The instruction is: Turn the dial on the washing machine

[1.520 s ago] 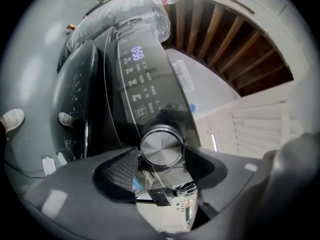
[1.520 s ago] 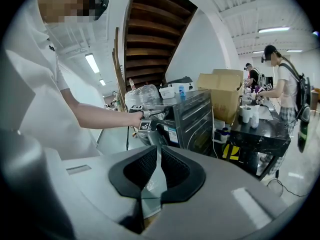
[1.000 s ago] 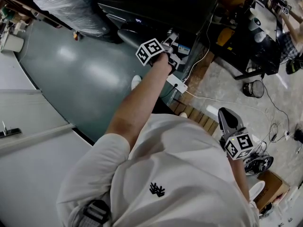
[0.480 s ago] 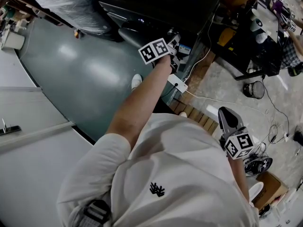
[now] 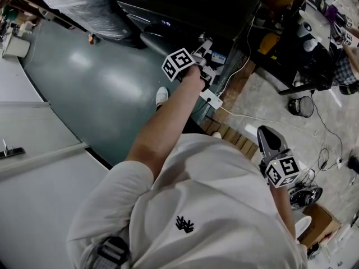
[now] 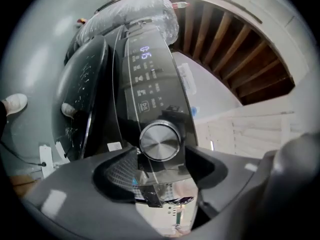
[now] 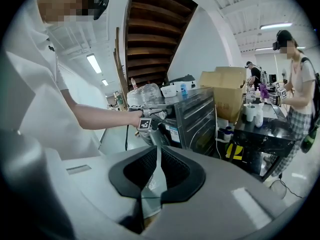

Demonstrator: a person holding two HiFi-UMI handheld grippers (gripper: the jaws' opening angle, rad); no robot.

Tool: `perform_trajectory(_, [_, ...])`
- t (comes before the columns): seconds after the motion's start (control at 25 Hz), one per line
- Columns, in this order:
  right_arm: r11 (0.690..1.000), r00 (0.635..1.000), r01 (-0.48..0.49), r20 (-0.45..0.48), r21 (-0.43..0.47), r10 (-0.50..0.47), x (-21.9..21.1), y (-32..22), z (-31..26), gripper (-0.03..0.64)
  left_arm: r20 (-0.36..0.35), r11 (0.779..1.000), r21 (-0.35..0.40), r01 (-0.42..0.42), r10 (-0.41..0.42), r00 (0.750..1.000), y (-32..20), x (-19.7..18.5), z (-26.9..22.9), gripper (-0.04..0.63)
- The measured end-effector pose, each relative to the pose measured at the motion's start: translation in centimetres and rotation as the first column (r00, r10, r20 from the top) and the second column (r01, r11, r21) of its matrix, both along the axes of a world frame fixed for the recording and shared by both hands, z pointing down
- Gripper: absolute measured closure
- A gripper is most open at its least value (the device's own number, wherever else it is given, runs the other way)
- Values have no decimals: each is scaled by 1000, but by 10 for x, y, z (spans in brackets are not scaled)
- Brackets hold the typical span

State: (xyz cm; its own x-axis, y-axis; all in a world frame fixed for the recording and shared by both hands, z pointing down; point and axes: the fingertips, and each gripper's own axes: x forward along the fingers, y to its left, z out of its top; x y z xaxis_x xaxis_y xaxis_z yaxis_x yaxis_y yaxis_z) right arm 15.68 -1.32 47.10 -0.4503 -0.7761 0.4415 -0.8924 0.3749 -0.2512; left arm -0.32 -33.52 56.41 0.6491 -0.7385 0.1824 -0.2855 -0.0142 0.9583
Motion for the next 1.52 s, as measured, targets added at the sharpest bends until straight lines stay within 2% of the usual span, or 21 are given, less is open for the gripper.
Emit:
perform_trajectory(0.2, [1000,1000,5,-1,-6,-5,0,-1,2,591,-61,997,-49,51,-54,997,-3,0,-2,261])
perform_trajectory(0.36, [1000,1000,6,-1,-8,-6,2,-1,3,591,-59,995,-78,62,-67,996,-6,-1,5,261])
perform_trajectory(0.48, [1000,1000,7,0,-8,-7,0,-2,3,591,-32,996,-72,46,-48,998,-8,-2,7,262])
perform_trajectory(0.6, [1000,1000,10,-2,-6,-10,-1,-3,1,591,37,999,-41,15,-13,999,-10,-1,4,278])
perform_trajectory(0.72, [1000,1000,8,-4,-9,-8,-2,-3,2,591,149,1000,6,-26,25,989,-9,-1,4,282])
perform_trajectory(0.84, [1000,1000,6,-7,-12,-6,-2,-3,1,591,260,997,46,-64,50,964,-9,-2,3,284])
perform_trajectory(0.96, [1000,1000,3,-8,-13,-3,-2,-2,1,591,367,991,78,-107,71,928,-9,-3,3,284])
perform_trajectory(1.04, [1000,1000,2,-9,-12,-2,-3,-2,2,591,405,988,88,-128,82,911,-9,-3,4,282])
perform_trajectory(1.12, [1000,1000,2,-9,-13,-2,-3,-2,3,591,383,988,91,-123,80,920,-9,-3,4,282])
perform_trajectory(1.28, [1000,1000,5,-7,-16,-5,-3,0,4,591,275,992,86,-89,63,960,-7,-3,5,270])
perform_trajectory(1.52, [1000,1000,9,-4,-18,-9,-5,-3,3,591,108,999,37,-35,31,994,-1,-4,6,262])
